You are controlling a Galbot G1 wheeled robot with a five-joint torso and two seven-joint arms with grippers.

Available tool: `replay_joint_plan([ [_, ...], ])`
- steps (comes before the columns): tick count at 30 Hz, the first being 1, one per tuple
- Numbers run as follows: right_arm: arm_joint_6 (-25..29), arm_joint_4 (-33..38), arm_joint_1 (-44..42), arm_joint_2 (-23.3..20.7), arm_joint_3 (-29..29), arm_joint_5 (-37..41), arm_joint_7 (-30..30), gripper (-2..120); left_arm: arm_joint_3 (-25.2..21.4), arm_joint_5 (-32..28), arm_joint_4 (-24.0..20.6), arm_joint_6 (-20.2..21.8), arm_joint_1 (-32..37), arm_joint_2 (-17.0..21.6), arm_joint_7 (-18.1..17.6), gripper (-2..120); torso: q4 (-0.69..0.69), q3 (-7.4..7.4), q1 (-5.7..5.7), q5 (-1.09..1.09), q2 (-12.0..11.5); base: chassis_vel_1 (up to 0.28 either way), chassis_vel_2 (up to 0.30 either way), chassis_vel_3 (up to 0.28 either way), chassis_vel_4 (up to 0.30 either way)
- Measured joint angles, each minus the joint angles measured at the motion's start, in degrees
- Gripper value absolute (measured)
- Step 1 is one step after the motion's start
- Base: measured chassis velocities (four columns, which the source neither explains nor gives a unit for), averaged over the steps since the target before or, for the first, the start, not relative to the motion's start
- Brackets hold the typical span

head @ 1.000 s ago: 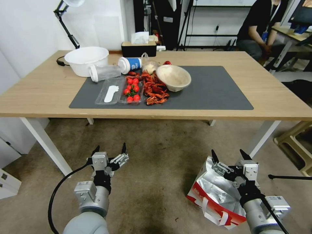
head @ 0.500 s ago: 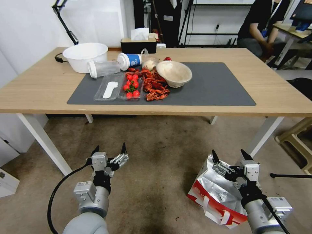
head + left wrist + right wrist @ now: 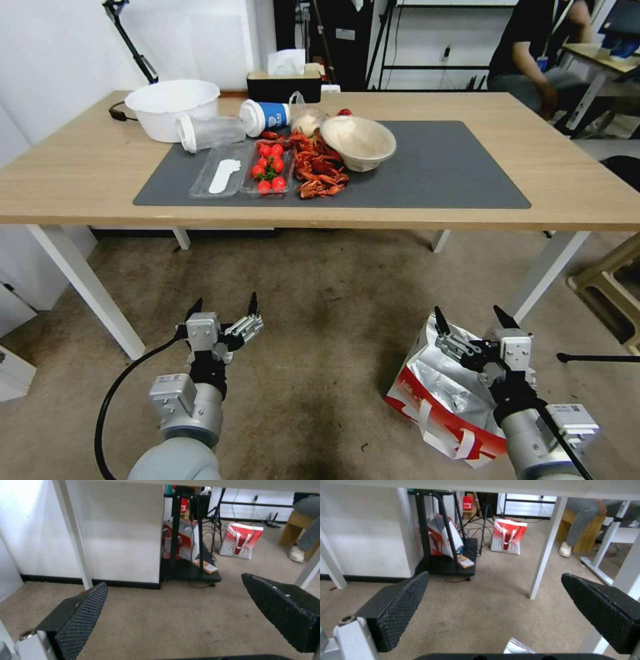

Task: Pick up the food delivery bag from the floor and place it on the table.

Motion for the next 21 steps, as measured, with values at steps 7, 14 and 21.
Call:
replay_joint_plan([
  [7, -0.16, 0.35, -0.45, -0.08, 0.22, 0.22, -0.3, 100, 0.13, 0.09, -0.12, -0.01, 0.0, 0.0, 0.14, 100, 0.0, -1.22, -0.62, 0.0, -1.85, 0.0, 0.0, 0.0, 0.0],
  [14, -0.24, 0.41, -0.63, -0.22, 0.44, 0.25, -0.39, 100, 0.14, 0.09, 0.23, -0.03, -0.55, 0.34, 0.48, 100, 0.0, -2.09, -1.12, 0.0, -3.23, 0.0, 0.0, 0.0, 0.0],
  [21, -0.33, 0.69, -0.77, -0.26, 0.43, 0.28, -0.63, 100, 0.08, 0.1, 0.02, -0.02, -0.1, 0.51, 0.84, 100, 0.0, -3.22, -1.76, 0.0, -5.01, 0.0, 0.0, 0.0, 0.0],
])
